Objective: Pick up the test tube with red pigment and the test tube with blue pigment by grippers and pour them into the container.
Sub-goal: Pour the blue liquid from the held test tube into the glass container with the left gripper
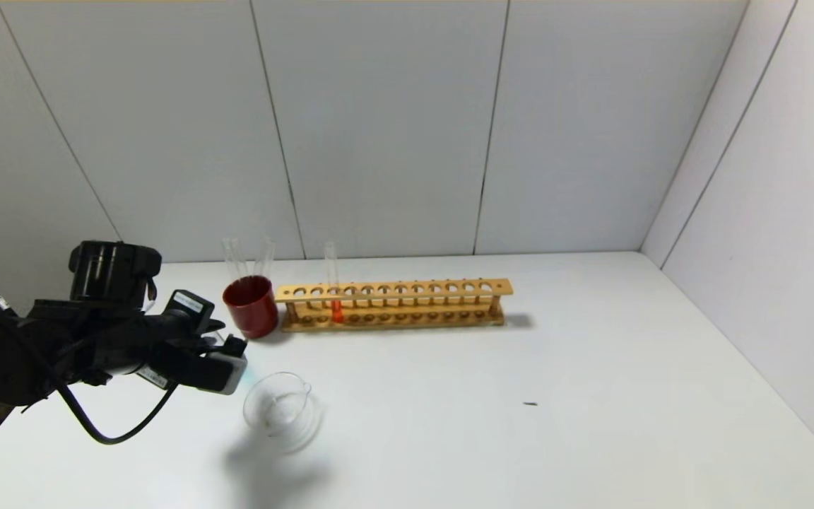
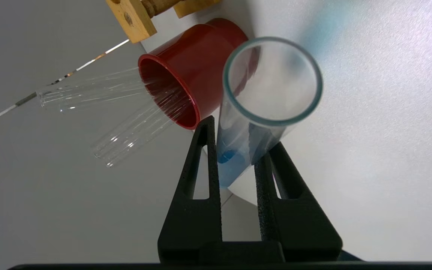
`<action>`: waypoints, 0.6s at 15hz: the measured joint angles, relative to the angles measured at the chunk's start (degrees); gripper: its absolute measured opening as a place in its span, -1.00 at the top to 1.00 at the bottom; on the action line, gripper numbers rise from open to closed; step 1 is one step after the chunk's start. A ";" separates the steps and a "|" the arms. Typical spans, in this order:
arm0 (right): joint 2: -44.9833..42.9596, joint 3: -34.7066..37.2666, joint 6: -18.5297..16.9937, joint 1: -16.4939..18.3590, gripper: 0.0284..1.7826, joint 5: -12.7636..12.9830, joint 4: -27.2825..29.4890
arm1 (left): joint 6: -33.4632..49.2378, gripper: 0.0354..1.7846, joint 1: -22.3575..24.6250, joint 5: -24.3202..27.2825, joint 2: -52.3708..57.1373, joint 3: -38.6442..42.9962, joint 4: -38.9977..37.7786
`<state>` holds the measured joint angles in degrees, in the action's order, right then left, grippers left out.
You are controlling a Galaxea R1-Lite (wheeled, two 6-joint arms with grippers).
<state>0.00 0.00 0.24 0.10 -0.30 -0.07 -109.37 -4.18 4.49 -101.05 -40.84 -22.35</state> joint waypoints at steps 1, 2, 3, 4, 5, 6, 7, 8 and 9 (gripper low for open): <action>0.00 0.00 -0.02 0.00 -0.96 0.00 0.00 | -0.83 0.68 -0.28 -0.24 -0.61 -0.63 -0.04; 0.00 0.00 0.00 0.00 -0.96 -0.02 0.00 | -0.96 0.68 -0.67 -0.38 -1.07 -1.02 -0.04; 0.00 0.00 -0.02 0.00 -0.96 0.00 0.00 | -1.05 0.68 -1.07 -0.48 -1.51 -1.35 -0.04; 0.00 0.00 -0.02 0.00 -0.96 0.01 0.00 | -1.10 0.68 -1.46 -0.91 -1.97 -1.63 -0.09; 0.00 0.00 -0.02 0.00 -0.96 0.00 0.00 | -1.12 0.68 -2.04 -1.88 -2.47 -2.18 -0.09; 0.00 0.00 0.00 0.00 -0.96 0.00 0.00 | -1.18 0.68 -2.62 -3.22 -2.93 -2.73 -0.52; 0.00 0.00 0.00 0.00 -0.96 0.00 0.00 | -1.21 0.68 -3.12 -3.91 -3.36 -3.04 -1.41; 0.00 0.00 -0.02 0.00 -0.96 0.00 0.00 | -1.65 0.68 -3.41 -4.02 -3.74 -3.15 -2.29; 0.00 0.00 0.00 0.00 -0.96 0.00 0.00 | -3.02 0.68 -3.50 -4.05 -4.02 -3.15 -2.60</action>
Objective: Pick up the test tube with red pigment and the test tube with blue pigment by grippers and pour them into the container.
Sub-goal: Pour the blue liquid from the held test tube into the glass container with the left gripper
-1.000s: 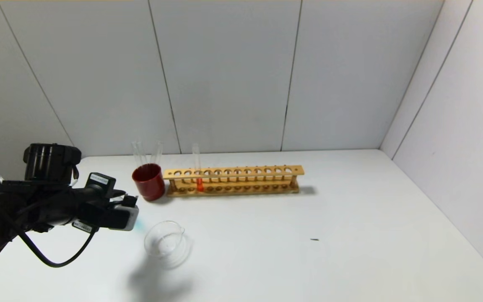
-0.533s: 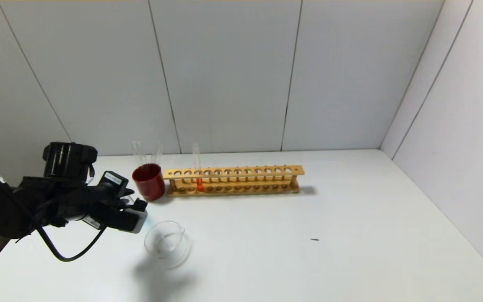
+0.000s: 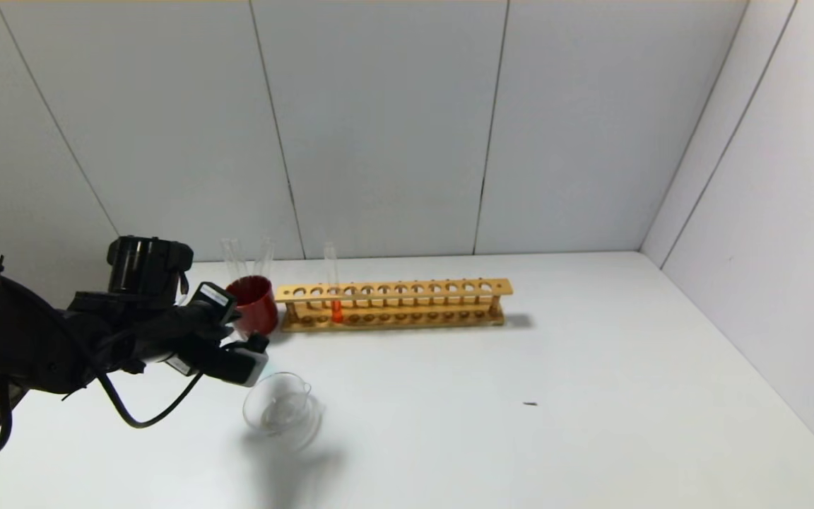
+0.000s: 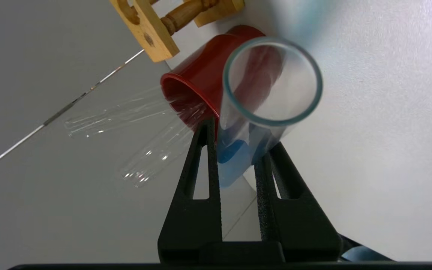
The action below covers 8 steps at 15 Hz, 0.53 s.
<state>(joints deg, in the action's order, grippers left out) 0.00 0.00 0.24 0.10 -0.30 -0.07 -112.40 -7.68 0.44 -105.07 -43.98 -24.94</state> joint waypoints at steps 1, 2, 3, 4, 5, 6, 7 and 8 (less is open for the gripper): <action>0.00 0.00 0.00 0.00 -0.96 -0.02 0.00 | -1.80 0.68 -0.06 -0.02 -0.24 0.00 -0.24; 0.00 0.00 0.00 0.00 -0.96 0.00 0.00 | -3.36 0.68 -0.12 -0.02 -0.50 0.00 -0.27; 0.00 0.00 0.00 0.00 -0.96 0.00 0.00 | -3.75 0.68 -0.15 -0.02 -0.79 -0.02 -0.28; 0.00 0.00 0.00 0.00 -0.96 0.00 0.00 | -3.86 0.68 -0.15 -0.02 -0.99 -0.11 -0.28; 0.00 0.00 -0.02 0.00 -0.96 0.00 0.00 | -4.25 0.68 -0.15 -0.02 -1.16 -0.11 -0.28; 0.00 0.00 -0.02 0.00 -0.96 -0.02 0.00 | -5.00 0.68 -0.15 0.07 -1.35 -0.13 -0.30; 0.00 0.00 0.00 0.00 -0.96 0.00 0.00 | -5.63 0.68 -0.15 0.20 -1.62 -0.13 -0.27; 0.00 0.00 -0.02 0.00 -0.96 -0.02 0.00 | -5.88 0.68 -0.15 0.35 -1.90 -0.20 -0.30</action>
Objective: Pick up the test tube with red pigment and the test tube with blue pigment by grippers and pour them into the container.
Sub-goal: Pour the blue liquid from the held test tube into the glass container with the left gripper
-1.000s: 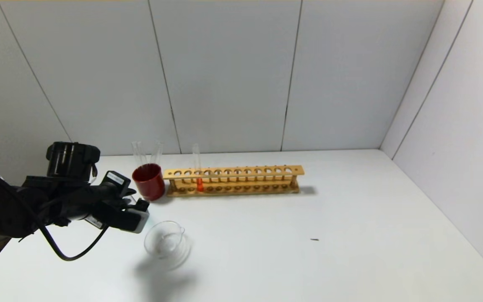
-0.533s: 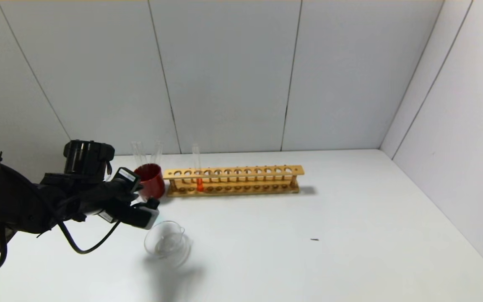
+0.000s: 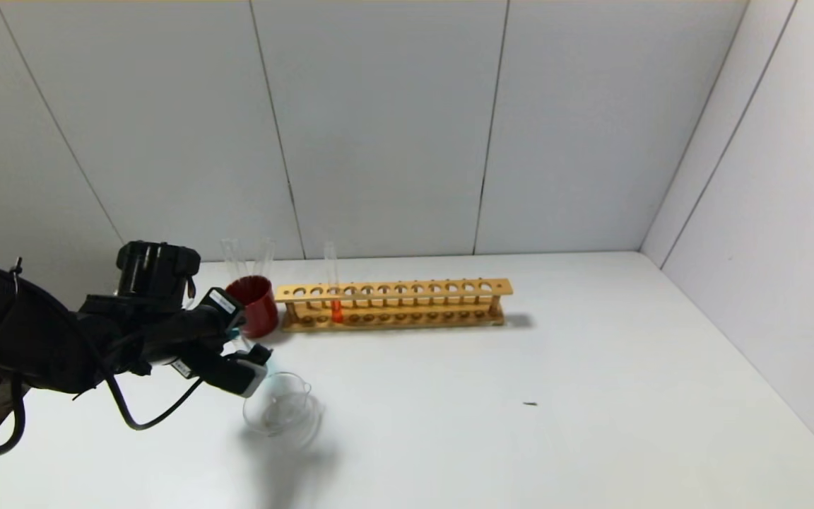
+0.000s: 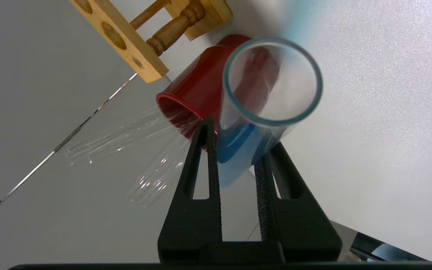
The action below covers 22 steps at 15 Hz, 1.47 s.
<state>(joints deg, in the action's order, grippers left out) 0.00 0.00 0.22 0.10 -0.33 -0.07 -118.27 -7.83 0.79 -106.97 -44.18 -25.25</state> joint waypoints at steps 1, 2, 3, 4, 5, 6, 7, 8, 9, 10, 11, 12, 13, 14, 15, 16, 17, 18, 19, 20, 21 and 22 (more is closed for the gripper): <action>0.00 0.00 0.02 0.00 -0.96 0.00 0.00 | -0.26 0.68 0.00 0.06 -0.24 -0.06 0.02; 0.00 0.00 0.00 0.00 -0.96 0.02 0.00 | -0.96 0.68 -0.02 0.24 -0.44 -0.15 0.00; 0.00 0.00 0.02 0.00 -0.96 0.02 0.00 | -2.56 0.68 -0.05 0.55 -0.52 -0.24 -0.20; 0.00 0.00 0.00 0.00 -0.96 0.02 0.00 | -4.50 0.68 -0.05 0.68 -0.55 -0.35 -1.05; 0.00 0.00 0.00 0.00 -0.96 0.02 0.00 | -6.73 0.68 0.00 0.74 -0.52 -0.41 -2.36; 0.00 0.00 0.00 0.00 -0.96 0.02 0.00 | -7.58 0.68 0.00 0.72 -0.52 -0.46 -3.35; 0.00 0.00 0.00 0.00 -0.96 0.02 0.00 | -7.91 0.68 0.00 0.72 -0.52 -0.44 -3.44; 0.00 0.00 0.00 0.00 -0.96 0.02 0.00 | -8.22 0.68 0.00 0.72 -0.52 -0.28 -3.47; 0.00 0.00 0.02 0.00 -0.96 0.00 0.00 | -8.35 0.68 0.00 0.69 -0.52 -0.15 -3.47; 0.00 0.00 0.00 0.00 -0.96 0.00 0.00 | -8.44 0.68 -0.02 0.69 -0.52 -0.09 -3.47; 0.00 0.00 0.00 0.00 -0.96 0.02 0.00 | -8.63 0.68 -0.07 0.69 -0.50 -0.02 -3.47; 0.00 0.00 0.02 0.00 -0.96 0.02 0.00 | -9.45 0.68 -0.11 0.69 -0.50 0.00 -3.52; 0.00 0.00 0.02 0.00 -0.96 0.02 0.00 | -10.47 0.68 -0.16 0.69 -0.48 0.00 -3.56; 0.00 0.00 0.02 0.00 -0.96 0.00 0.00 | -10.95 0.68 -0.40 0.69 -0.41 0.02 -3.58; 0.00 0.00 0.00 0.00 -0.96 0.02 0.00 | -11.06 0.68 -0.85 0.69 -0.30 0.05 -3.56; 0.00 0.00 0.02 0.00 -0.96 0.02 0.00 | -11.19 0.68 -1.29 0.69 -0.22 0.05 -3.58; 0.00 0.00 0.00 0.00 -0.96 0.02 0.00 | -11.25 0.68 -1.77 0.69 -0.20 0.11 -3.58; 0.00 0.00 0.02 0.00 -0.96 0.02 0.00 | -11.25 0.68 -2.21 0.63 -0.20 0.20 -3.58; 0.00 0.00 0.02 0.00 -0.96 0.02 0.00 | -11.25 0.68 -2.62 0.61 -0.20 0.20 -3.58; 0.00 0.00 0.00 0.00 -0.96 0.02 0.00 | -11.35 0.68 -2.89 0.59 -0.20 0.22 -3.58; 0.00 0.00 0.02 0.00 -0.96 0.02 0.00 | -11.35 0.68 -2.95 0.61 -0.16 0.27 -3.58; 0.00 0.00 0.02 0.00 -0.96 0.04 0.00 | -11.39 0.68 -2.95 0.59 -0.11 0.30 -3.58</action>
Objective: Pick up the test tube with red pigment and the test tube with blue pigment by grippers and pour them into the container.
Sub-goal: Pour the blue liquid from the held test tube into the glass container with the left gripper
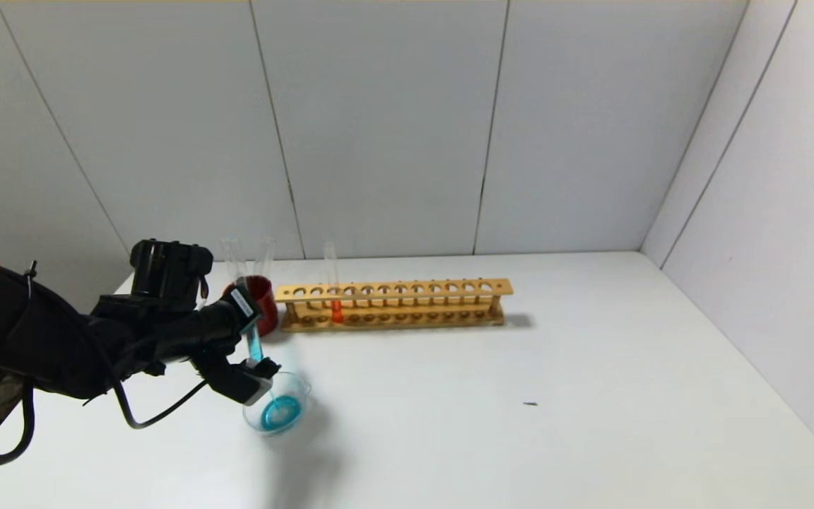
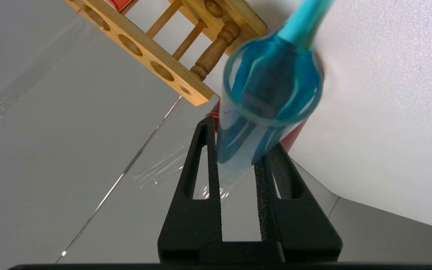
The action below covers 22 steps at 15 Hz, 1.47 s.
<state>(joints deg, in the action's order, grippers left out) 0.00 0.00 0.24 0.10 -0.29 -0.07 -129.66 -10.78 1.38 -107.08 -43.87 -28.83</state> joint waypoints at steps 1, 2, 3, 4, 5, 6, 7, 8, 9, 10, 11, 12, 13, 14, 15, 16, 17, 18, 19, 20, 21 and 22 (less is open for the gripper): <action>0.00 0.00 0.00 0.00 -0.96 0.00 0.00 | -0.11 0.68 0.00 0.00 0.05 0.00 0.00; 0.00 0.00 0.00 0.00 -0.96 -0.01 0.00 | -0.66 0.68 -0.07 0.02 0.05 0.00 0.02; 0.00 0.00 0.00 0.00 -0.96 -0.01 0.00 | -1.33 0.68 -0.18 0.00 0.06 0.00 0.00; 0.00 0.00 -0.02 0.00 -0.96 -0.01 0.00 | -2.36 0.68 -0.35 0.02 0.11 0.00 0.00; 0.00 0.00 0.00 0.00 -0.96 -0.01 0.00 | -3.19 0.68 -0.55 0.02 0.24 -0.02 -0.05; 0.00 0.00 0.00 0.00 -0.96 -0.01 0.00 | -3.69 0.68 -0.93 0.02 0.52 0.00 -0.09; 0.00 0.00 -0.02 0.00 -0.96 -0.01 0.00 | -3.86 0.68 -1.23 -0.04 0.79 0.20 -0.33; 0.00 0.00 0.00 0.00 -0.96 -0.01 0.00 | -3.94 0.68 -1.38 -0.04 1.00 0.39 -0.44; 0.00 0.00 0.00 0.00 -0.96 -0.01 0.00 | -3.97 0.68 -1.45 -0.06 1.13 0.46 -0.68; 0.00 0.00 -0.02 0.00 -0.96 0.00 0.00 | -4.41 0.68 -1.51 -0.06 1.29 0.50 -0.77; 0.00 0.00 0.00 0.00 -0.96 -0.01 0.00 | -5.12 0.68 -1.62 -0.09 1.46 0.55 -1.05; 0.00 0.00 -0.02 0.00 -0.96 -0.01 0.00 | -5.86 0.68 -1.67 -0.11 1.63 0.55 -1.49; 0.00 0.00 -0.02 0.00 -0.96 -0.01 0.00 | -6.34 0.68 -1.67 -0.15 1.85 0.55 -1.60; 0.00 0.00 0.00 0.00 -0.96 -0.01 0.00 | -6.81 0.68 -1.67 -0.17 2.07 0.57 -1.65; 0.00 0.00 0.00 0.00 -0.96 -0.01 0.00 | -7.35 0.68 -1.71 -0.17 2.36 0.77 -1.67; 0.00 0.00 0.00 0.00 -0.96 -0.01 0.00 | -7.66 0.68 -1.76 -0.17 2.67 1.23 -1.79; 0.00 0.00 -0.02 0.00 -0.96 -0.01 0.00 | -7.83 0.68 -1.84 -0.17 2.95 1.68 -2.10; 0.00 0.00 0.00 0.00 -0.96 -0.01 0.00 | -7.91 0.68 -1.87 -0.20 3.19 1.93 -2.50; 0.00 0.00 0.00 0.00 -0.96 -0.01 0.00 | -7.94 0.68 -1.89 -0.20 3.41 2.10 -2.50; 0.00 0.00 0.00 0.00 -0.96 -0.01 0.00 | -7.94 0.68 -1.93 -0.22 3.58 2.15 -2.54; 0.00 0.00 0.00 0.00 -0.96 -0.01 0.00 | -8.13 0.68 -1.95 -0.22 3.67 2.17 -2.54; 0.00 0.00 -0.02 0.00 -0.96 -0.04 0.00 | -8.24 0.68 -1.99 -0.22 3.74 2.21 -2.54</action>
<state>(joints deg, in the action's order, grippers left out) 0.00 0.00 0.22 0.10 -0.33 -0.07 -137.90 -12.76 1.16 -103.34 -41.67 -31.37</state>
